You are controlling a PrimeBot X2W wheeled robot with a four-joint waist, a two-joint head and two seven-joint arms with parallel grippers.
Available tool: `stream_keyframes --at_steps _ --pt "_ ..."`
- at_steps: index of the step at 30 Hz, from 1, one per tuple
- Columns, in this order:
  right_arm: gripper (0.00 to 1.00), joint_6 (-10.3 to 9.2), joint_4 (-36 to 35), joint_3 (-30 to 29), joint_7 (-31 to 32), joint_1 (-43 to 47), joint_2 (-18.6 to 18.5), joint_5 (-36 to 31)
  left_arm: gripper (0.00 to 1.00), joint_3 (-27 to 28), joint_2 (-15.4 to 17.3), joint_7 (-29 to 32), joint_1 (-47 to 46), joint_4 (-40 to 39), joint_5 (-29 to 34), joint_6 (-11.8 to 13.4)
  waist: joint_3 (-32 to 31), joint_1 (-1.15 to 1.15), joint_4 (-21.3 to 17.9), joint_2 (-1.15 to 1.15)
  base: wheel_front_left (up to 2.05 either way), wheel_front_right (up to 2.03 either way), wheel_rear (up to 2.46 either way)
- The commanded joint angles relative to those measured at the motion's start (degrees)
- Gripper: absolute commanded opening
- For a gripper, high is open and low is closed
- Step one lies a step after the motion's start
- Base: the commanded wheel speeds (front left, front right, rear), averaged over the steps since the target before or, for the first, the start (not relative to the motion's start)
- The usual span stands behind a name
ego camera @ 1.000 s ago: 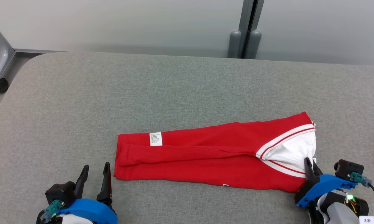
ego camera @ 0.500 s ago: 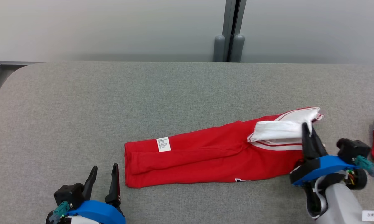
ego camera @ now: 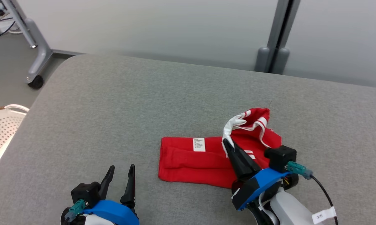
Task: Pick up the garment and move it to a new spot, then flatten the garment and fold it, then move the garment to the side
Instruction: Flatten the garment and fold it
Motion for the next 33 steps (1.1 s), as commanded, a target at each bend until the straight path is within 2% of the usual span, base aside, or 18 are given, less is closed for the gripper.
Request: stream_keyframes --at_steps 1,7,10,11,13,18,28,33 --pt "0.00 0.03 0.6 1.5 0.0 -1.4 -0.2 0.8 1.00 -0.1 0.2 -0.2 -0.9 0.2 -0.1 0.1 1.0 0.00 1.9 -0.01 0.00 0.00 0.00" --pt "0.00 0.03 5.9 9.6 0.0 -5.8 -0.2 4.3 1.00 -1.7 0.0 -0.2 -1.2 1.2 -0.5 0.1 1.1 0.00 7.1 -0.01 0.00 0.00 0.00" --pt "0.00 0.03 8.5 11.2 0.0 -7.9 -0.3 5.5 1.00 -2.6 0.0 -0.2 -1.6 1.4 -0.6 0.1 1.2 0.00 9.2 -0.01 0.00 0.00 0.00" --pt "0.15 0.03 8.9 11.7 0.0 -8.3 -0.3 5.5 1.00 -2.8 0.1 -0.2 -1.6 1.5 -0.7 0.1 1.1 0.00 9.6 -0.01 0.00 0.00 0.00" --pt "1.00 0.03 8.5 11.6 0.0 -9.1 -0.2 6.5 1.00 -3.1 0.1 -0.2 -1.8 1.6 -0.9 0.1 1.2 0.00 10.0 -0.01 0.00 0.00 0.00" --pt "1.00 0.03 4.5 6.9 0.0 -8.7 -0.3 4.7 1.00 -1.3 0.4 -0.2 -1.7 1.3 -0.5 0.1 0.8 0.00 8.0 -0.01 0.00 0.00 0.00" --pt "1.00 0.03 -4.4 -18.7 0.0 1.6 -0.2 -13.2 1.00 4.5 0.4 -0.2 -0.7 -1.9 3.5 0.1 -0.3 0.00 -0.8 -0.01 0.00 0.00 0.00" --pt "1.00 0.03 -7.0 -25.4 0.0 6.6 -0.2 -17.5 1.00 6.8 0.5 -0.2 0.1 -3.1 5.9 0.1 -0.7 0.00 -4.7 -0.01 0.00 0.00 0.00"
